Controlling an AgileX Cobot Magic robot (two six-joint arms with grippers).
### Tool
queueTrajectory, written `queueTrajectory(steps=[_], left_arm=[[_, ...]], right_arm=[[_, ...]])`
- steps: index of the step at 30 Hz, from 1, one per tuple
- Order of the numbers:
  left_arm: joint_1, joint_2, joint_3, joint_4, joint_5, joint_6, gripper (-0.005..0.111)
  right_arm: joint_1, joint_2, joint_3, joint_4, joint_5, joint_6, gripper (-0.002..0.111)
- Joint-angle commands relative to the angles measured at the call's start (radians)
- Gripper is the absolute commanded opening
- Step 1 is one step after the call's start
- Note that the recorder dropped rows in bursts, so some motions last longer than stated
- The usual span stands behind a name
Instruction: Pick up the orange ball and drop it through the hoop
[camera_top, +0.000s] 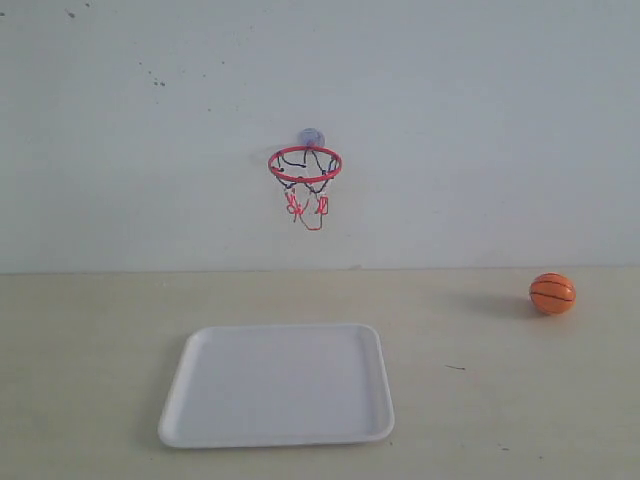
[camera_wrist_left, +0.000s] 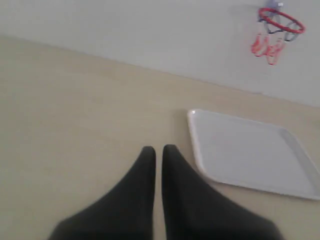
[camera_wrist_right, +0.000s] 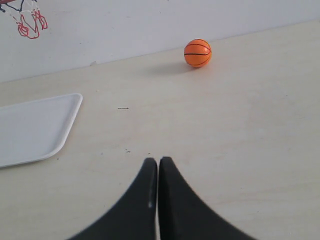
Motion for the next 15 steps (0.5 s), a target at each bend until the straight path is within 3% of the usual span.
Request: queueTrajectory(steps=[1,6,15], left_arm=[[0.003,-0.071,0.067,0.204,-0.083,-0.331,0.004],[0.003,-0.168,0.138,0.204,-0.221,-0.326,0.004],[0.005,-0.182,0.158,0.212,-0.153,-0.218,0.004]], right_arm=[[-0.003,-0.005,-0.001,-0.008,-0.01,-0.008,0.0],[-0.003,-0.005,-0.001,-0.008,-0.01,-0.008,0.0],[-0.003,-0.005,-0.001,-0.008,-0.01,-0.008,0.0]])
